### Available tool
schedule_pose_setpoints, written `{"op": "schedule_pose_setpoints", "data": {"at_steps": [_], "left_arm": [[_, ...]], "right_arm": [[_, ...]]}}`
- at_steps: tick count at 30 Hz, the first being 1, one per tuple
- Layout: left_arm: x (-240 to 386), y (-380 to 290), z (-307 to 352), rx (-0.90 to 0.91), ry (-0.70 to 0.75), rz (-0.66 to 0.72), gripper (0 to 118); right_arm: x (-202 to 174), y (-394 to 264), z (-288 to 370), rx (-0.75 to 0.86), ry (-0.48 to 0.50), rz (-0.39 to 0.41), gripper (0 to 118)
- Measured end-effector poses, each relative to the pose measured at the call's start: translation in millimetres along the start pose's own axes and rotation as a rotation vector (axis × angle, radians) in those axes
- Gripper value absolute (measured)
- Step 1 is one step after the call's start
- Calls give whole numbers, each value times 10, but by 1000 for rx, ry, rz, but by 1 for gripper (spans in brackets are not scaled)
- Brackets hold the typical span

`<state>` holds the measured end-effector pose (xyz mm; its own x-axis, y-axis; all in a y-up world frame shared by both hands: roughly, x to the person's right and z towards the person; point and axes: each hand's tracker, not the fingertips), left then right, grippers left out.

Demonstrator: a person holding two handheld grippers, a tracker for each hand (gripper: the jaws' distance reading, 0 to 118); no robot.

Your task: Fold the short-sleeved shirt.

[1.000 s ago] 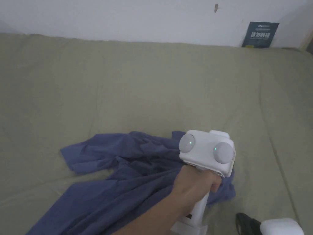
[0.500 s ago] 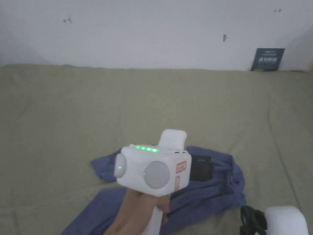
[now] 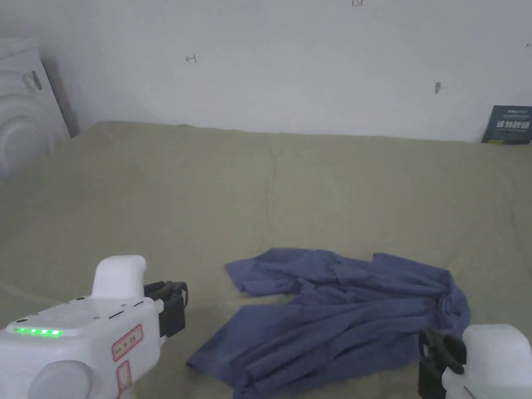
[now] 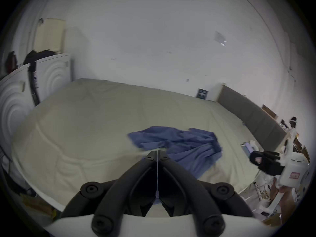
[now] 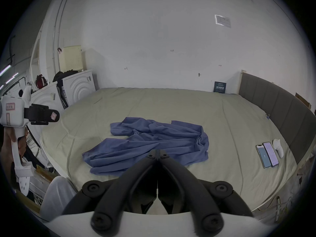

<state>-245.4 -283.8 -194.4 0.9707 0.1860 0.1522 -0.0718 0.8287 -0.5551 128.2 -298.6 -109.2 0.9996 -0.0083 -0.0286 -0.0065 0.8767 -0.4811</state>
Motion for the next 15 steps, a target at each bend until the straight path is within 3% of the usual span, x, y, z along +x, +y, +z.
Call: {"op": "schedule_pose_setpoints", "data": {"at_steps": [6,12,15], "left_arm": [[-281,-272,-145,-140,64,36,0],[-276,-415,-478,-224,26,52,0],[-215,-434,-727,-294,-2,42,12]], "right_arm": [[-84,-22,-64,-21,24,-2,0],[-119,-32,-137,-47,20,13,0],[-121,-47,-181,-58,18,12,0]]}}
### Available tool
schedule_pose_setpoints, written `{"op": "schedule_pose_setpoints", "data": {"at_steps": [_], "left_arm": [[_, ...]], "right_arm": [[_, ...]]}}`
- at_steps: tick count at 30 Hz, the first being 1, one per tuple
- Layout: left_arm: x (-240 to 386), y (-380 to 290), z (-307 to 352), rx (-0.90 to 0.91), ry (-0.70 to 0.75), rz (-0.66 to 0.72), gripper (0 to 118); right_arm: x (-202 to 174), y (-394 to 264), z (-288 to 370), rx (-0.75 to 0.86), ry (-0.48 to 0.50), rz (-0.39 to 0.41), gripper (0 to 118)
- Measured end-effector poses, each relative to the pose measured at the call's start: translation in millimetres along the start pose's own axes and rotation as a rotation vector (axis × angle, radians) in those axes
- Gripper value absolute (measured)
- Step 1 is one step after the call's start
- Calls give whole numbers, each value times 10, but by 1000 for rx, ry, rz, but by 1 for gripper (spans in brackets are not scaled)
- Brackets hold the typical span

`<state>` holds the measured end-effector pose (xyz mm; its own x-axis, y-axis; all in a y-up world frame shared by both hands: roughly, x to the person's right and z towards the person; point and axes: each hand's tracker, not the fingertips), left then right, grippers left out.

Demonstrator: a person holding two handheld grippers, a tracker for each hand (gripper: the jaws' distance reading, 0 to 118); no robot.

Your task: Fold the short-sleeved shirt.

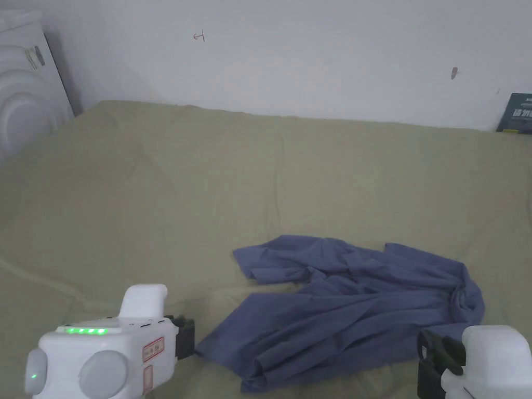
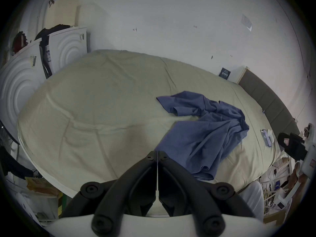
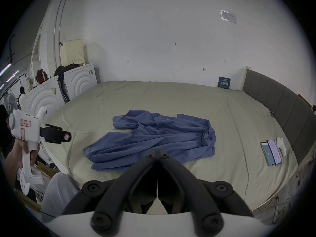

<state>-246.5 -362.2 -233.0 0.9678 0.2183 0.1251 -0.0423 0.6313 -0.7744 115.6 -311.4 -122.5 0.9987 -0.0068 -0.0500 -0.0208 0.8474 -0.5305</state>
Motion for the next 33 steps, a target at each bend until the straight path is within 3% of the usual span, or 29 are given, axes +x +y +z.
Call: {"op": "schedule_pose_setpoints", "data": {"at_steps": [1,3,4,12,15,16,18,19,21,23,28,33], "left_arm": [[15,10,-93,-8,4,15,26],[51,34,-334,-89,52,-6,106],[53,28,-383,-38,80,-23,118],[54,-27,-1048,-168,205,-64,117],[188,-266,-1141,-249,227,-143,115],[242,-287,-1059,-144,267,-199,110],[245,-223,-972,-195,192,-126,93],[258,-215,-916,-186,214,-143,68],[288,-170,-839,-144,192,-191,3],[277,-160,-783,-118,195,-190,3],[77,-113,-573,-49,66,-36,2],[15,-45,-488,-52,-38,-4,2]], "right_arm": [[2,-4,-21,-6,-3,1,0],[9,-19,-44,-13,-3,-1,0],[13,-28,-59,-19,-3,-2,0],[45,-147,-188,-78,1,-6,0],[57,-180,-235,-92,2,-14,0],[62,-188,-247,-94,3,-18,0],[70,-197,-262,-98,11,-26,0],[66,-198,-276,-102,12,-28,0],[57,-197,-296,-109,14,-29,0],[56,-190,-288,-103,24,-37,0],[39,-106,-344,-93,28,-36,0],[-28,70,-545,-100,35,-16,0]]}}
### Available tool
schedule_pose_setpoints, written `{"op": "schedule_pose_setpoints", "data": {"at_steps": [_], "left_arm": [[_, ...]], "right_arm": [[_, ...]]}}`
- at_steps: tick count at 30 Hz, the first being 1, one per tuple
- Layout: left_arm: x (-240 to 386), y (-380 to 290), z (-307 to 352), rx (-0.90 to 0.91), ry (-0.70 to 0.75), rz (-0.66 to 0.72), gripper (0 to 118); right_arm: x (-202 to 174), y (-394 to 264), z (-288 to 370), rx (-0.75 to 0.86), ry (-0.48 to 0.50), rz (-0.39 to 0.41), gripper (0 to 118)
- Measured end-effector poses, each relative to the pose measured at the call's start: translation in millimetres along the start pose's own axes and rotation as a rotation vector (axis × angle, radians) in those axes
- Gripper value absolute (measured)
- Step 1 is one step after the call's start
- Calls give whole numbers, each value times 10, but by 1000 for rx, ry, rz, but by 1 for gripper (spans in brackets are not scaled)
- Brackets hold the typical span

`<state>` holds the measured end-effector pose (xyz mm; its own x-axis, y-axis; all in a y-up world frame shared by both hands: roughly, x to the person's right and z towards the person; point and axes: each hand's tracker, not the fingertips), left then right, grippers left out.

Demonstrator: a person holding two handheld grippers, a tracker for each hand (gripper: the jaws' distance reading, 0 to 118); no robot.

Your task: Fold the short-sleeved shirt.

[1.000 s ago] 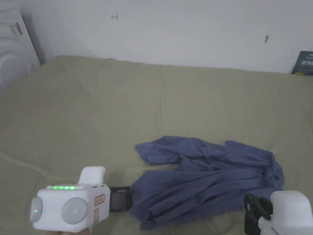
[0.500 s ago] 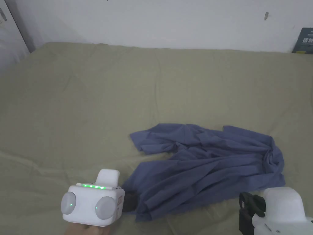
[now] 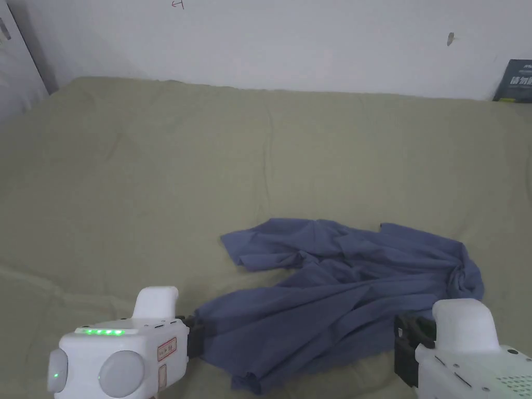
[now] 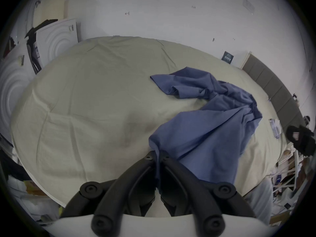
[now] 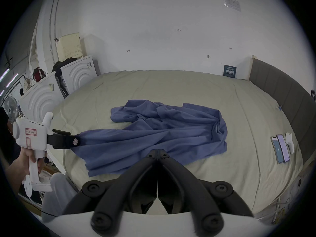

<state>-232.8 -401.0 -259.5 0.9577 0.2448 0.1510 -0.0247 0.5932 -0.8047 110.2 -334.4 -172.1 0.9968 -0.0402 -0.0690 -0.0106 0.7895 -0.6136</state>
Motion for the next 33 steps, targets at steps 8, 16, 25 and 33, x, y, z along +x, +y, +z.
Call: {"op": "schedule_pose_setpoints", "data": {"at_steps": [8,16,25,33], "left_arm": [[-44,2,0,12,-25,-4,2],[-140,-61,-129,-43,-69,-9,2],[-212,-46,-162,-66,-108,-9,2],[-221,-38,-206,-83,-115,-12,2]], "right_arm": [[-122,498,-635,-16,20,93,0],[-335,1355,-1929,-167,120,247,0],[-465,1861,-2924,-303,161,347,0],[-649,1887,-3173,-445,273,511,118]]}}
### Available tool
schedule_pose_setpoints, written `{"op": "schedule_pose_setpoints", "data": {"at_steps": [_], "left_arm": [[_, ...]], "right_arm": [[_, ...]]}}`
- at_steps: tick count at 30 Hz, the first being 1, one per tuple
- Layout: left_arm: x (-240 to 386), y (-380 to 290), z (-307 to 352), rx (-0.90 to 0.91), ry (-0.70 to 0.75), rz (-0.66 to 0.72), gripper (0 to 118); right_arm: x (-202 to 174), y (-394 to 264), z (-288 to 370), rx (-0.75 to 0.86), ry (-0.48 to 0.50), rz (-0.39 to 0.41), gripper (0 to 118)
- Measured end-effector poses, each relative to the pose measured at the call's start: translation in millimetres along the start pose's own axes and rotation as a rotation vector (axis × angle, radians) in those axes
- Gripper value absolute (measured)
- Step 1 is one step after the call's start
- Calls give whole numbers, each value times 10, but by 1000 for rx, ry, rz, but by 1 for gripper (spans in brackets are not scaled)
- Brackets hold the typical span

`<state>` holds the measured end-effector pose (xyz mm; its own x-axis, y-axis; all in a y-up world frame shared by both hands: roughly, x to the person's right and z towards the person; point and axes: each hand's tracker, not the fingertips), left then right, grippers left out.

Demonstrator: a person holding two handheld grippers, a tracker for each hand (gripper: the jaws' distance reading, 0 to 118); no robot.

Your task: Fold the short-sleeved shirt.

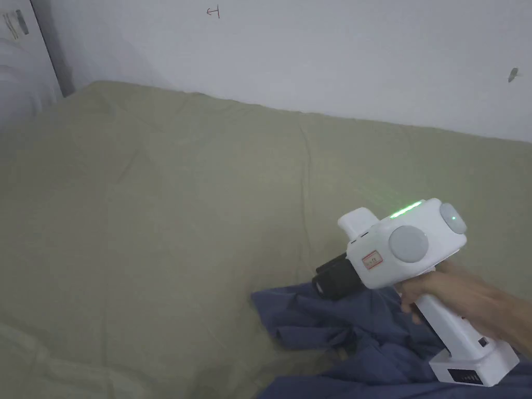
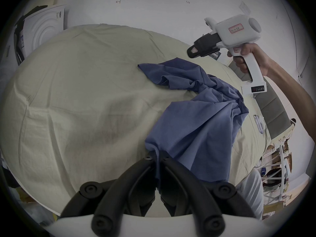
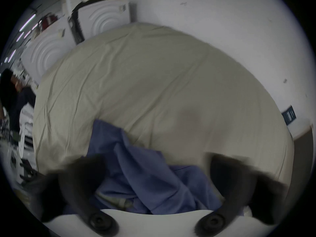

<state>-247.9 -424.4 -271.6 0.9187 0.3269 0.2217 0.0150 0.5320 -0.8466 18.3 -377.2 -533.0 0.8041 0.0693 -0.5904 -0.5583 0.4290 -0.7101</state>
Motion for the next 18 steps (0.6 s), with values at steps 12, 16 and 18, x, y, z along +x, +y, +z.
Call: {"op": "schedule_pose_setpoints", "data": {"at_steps": [12,16,18], "left_arm": [[-50,-2,-123,-24,0,19,2],[-54,-5,-131,-33,5,17,2],[-42,12,-115,-30,9,16,2]], "right_arm": [[-73,-35,-422,-87,-21,-11,6],[-67,-140,-139,-24,-27,-60,6],[-79,-198,63,11,-56,-62,6]]}}
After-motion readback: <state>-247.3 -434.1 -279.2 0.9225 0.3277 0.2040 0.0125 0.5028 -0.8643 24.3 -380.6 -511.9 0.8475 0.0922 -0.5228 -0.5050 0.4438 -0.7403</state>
